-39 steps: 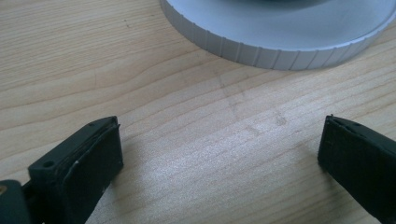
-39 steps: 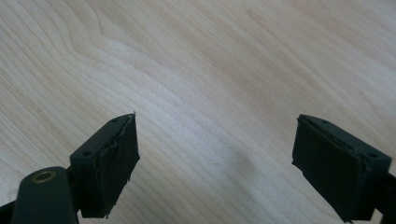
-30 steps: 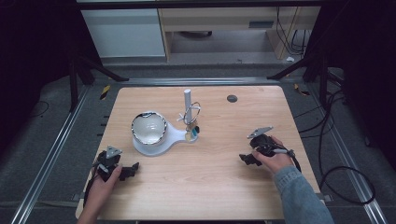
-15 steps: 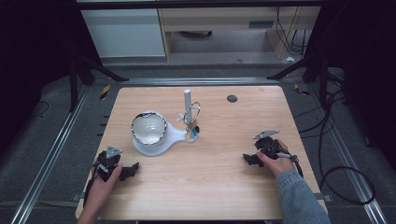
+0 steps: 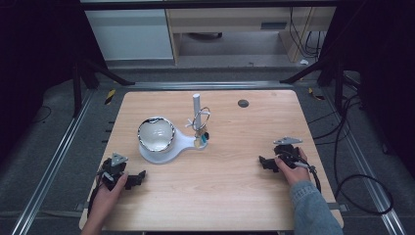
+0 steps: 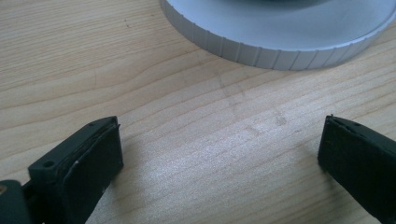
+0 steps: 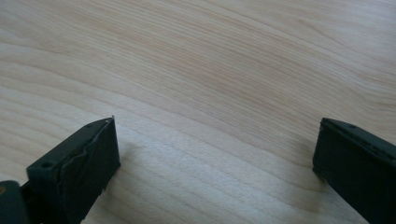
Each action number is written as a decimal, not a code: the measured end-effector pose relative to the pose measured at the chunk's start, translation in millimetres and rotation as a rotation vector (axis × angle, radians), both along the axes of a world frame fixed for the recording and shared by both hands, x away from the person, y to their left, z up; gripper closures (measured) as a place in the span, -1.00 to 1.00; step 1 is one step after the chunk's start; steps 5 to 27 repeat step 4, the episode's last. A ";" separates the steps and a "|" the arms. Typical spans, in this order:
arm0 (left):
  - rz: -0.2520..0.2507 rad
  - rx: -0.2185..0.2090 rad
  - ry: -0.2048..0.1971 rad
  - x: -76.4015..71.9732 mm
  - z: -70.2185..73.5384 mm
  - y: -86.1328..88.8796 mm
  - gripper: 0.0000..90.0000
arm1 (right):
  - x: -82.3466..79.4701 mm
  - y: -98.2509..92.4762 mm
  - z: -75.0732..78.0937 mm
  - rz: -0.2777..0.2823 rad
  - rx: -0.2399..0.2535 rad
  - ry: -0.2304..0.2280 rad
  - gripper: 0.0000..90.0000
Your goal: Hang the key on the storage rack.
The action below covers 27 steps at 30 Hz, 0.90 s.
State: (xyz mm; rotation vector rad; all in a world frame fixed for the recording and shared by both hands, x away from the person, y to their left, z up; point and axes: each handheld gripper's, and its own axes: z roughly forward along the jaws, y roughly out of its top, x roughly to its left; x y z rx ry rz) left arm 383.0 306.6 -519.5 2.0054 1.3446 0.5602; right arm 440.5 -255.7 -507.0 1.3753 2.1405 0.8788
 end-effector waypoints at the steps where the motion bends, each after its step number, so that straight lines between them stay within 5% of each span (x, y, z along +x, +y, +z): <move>1: 0.001 0.000 0.000 -0.1 0.0 -0.1 -1.00 | 0.1 -0.2 0.0 -0.005 0.000 0.000 -1.00; 27: 0.001 0.000 0.000 -0.1 0.0 -0.1 -1.00 | 0.1 -0.2 0.0 -0.005 -0.001 0.000 -1.00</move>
